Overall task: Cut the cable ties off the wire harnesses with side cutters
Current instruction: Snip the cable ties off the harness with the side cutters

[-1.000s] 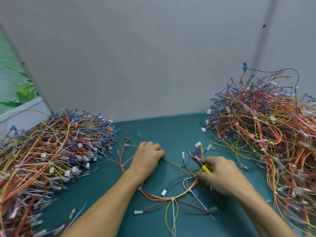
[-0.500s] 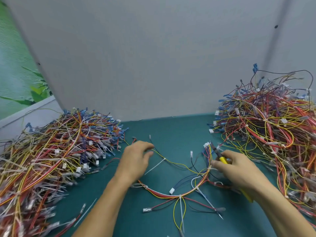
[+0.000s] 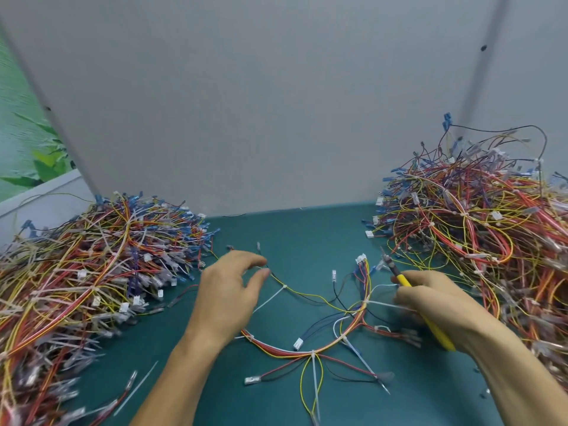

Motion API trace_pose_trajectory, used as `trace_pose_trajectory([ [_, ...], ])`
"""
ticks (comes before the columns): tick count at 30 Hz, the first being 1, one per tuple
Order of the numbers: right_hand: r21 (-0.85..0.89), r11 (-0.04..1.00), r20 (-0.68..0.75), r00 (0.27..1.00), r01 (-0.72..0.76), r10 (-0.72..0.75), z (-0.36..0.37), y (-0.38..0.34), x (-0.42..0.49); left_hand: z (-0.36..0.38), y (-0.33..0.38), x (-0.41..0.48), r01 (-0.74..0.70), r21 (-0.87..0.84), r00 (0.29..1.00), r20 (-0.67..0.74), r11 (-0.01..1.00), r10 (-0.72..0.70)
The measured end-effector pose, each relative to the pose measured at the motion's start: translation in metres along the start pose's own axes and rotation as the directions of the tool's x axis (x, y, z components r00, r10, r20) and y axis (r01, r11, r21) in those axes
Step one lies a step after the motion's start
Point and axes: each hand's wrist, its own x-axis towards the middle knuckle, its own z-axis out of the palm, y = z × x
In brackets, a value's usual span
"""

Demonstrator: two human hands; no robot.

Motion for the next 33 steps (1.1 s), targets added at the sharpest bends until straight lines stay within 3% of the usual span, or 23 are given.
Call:
trace_pose_trajectory([
  [5, 0.048, 0.999, 0.007, 1.0, 0.013, -0.013, 0.007, 0.008, 0.007, 0.031, 0.041, -0.006, -0.148, -0.203, 0.961, 0.2, 0.968, 0.189],
  [10, 0.095, 0.995, -0.025, 0.999, 0.038, -0.036, 0.013, 0.007, 0.009, 0.072, 0.059, -0.014, -0.143, -0.297, 0.901, 0.355, 0.944, 0.248],
  [19, 0.359, 0.933, 0.024, 1.0, -0.026, 0.019, 0.037, -0.006, 0.011, 0.102, 0.048, -0.025, 0.152, -0.381, 0.899, 0.437, 0.912, 0.032],
  [28, 0.324, 0.945, 0.154, 0.988, -0.047, -0.004, 0.029, -0.016, 0.021, 0.116, 0.059, -0.018, 0.249, -0.13, 0.871, 0.463, 0.96, -0.164],
  [30, 0.23, 0.973, 0.149, 0.988, 0.009, -0.045, 0.02, -0.008, 0.019, 0.119, 0.061, -0.017, 0.243, -0.09, 0.874, 0.454, 0.966, -0.177],
  [33, -0.216, 0.966, 0.072, 0.989, 0.144, -0.131, 0.008, 0.005, 0.015, 0.12, 0.058, -0.014, 0.269, -0.105, 0.868, 0.458, 0.957, -0.193],
])
